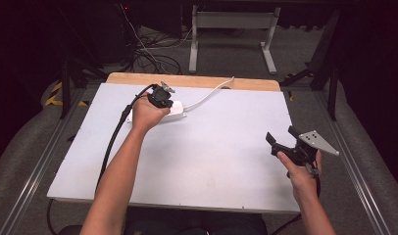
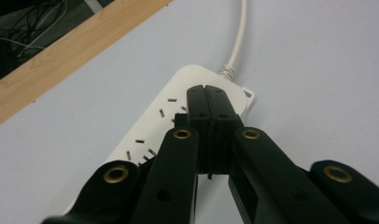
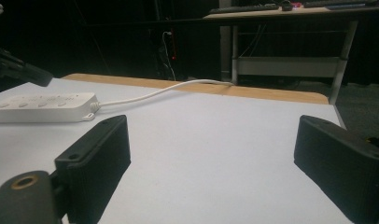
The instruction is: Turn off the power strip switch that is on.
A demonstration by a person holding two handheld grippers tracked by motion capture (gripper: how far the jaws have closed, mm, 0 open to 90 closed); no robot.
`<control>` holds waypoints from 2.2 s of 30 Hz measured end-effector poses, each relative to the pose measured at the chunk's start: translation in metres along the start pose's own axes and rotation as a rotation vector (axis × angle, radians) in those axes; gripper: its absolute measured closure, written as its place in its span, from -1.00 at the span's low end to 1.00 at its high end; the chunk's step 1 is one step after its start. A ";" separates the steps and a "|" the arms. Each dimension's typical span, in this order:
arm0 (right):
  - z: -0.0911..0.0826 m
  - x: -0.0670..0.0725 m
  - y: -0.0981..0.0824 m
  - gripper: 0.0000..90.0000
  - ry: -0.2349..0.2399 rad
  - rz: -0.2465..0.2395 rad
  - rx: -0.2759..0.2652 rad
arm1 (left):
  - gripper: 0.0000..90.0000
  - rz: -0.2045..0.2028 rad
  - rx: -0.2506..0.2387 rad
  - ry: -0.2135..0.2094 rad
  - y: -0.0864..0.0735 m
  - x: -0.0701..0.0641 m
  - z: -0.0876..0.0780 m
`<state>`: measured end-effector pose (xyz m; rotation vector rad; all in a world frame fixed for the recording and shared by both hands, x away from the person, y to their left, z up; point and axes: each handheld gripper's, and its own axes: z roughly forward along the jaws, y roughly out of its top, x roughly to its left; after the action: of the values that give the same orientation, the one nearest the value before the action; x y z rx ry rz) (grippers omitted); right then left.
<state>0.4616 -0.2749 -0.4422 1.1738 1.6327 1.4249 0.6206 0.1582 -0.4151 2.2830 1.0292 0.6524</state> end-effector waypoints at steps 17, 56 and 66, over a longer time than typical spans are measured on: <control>0.000 0.001 -0.001 -0.75 0.009 0.005 0.004 | 1.00 -0.018 0.087 0.014 -0.004 0.001 0.029; -0.003 0.004 0.003 -0.75 0.012 0.006 -0.009 | 1.00 -0.156 0.109 -0.020 -0.005 0.006 0.036; -0.003 0.005 0.003 -0.75 0.016 0.003 -0.007 | 1.00 -0.157 0.119 -0.017 -0.004 0.004 0.037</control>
<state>0.4577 -0.2712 -0.4386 1.1636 1.6362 1.4445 0.6439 0.1533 -0.4436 2.2745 1.2553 0.5189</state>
